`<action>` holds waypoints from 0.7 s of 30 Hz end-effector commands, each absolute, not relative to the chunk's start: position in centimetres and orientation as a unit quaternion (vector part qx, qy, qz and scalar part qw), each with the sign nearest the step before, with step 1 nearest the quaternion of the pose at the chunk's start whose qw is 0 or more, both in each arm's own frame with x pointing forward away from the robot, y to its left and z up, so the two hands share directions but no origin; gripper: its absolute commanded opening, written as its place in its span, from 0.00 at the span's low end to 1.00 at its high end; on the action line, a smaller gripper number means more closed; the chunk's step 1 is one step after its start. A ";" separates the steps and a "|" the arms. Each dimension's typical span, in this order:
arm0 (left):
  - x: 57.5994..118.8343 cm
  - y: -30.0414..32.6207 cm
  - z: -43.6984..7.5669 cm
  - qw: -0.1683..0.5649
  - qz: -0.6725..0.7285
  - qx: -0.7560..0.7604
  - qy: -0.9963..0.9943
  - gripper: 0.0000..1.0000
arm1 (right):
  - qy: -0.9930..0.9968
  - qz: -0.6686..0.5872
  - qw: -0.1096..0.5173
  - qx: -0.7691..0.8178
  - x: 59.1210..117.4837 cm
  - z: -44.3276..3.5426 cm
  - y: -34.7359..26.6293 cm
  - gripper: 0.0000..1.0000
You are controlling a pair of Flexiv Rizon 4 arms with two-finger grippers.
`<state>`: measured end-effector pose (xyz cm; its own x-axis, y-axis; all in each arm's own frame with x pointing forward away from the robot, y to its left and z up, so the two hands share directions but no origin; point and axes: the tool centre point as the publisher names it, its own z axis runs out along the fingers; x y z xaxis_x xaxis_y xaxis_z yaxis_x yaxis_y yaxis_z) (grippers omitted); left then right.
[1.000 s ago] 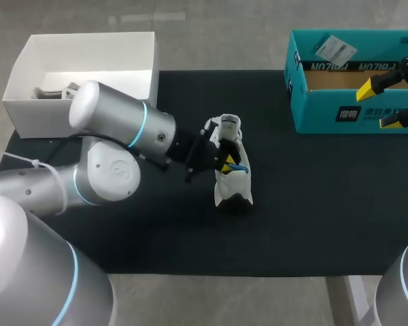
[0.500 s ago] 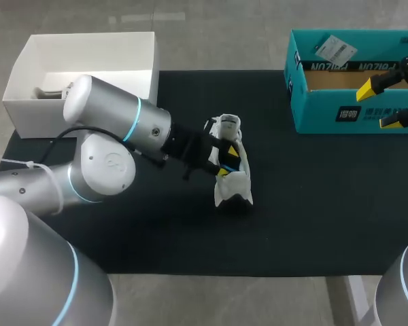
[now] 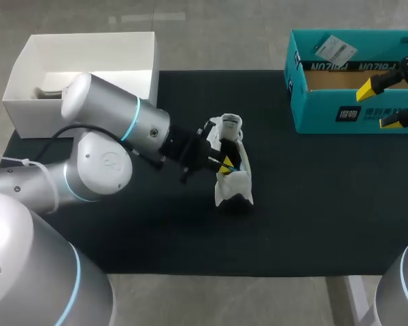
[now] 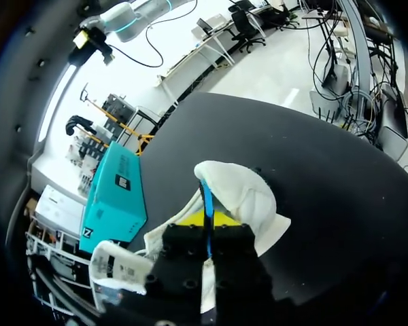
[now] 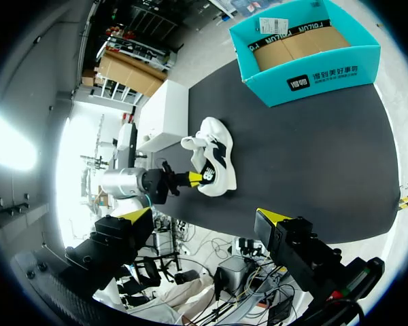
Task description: Take the shoe out of the shoebox, open the shoe tongue, remove and reinsert the insole, then place the shoe into the shoebox
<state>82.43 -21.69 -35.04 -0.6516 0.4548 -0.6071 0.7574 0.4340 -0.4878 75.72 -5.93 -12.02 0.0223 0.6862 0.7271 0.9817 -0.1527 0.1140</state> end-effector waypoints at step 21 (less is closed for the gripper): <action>82.9 -20.6 -30.8 0.138 -0.327 0.449 0.820 1.00 | -0.613 -0.335 0.219 -0.681 75.8 -12.0 -5.8 1.00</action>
<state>82.42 -21.19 -32.76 -0.5757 0.5912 -0.5648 0.8172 0.3924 -0.4223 75.72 -5.93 -12.02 0.0223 0.6862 0.7271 0.9817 -0.1527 0.1140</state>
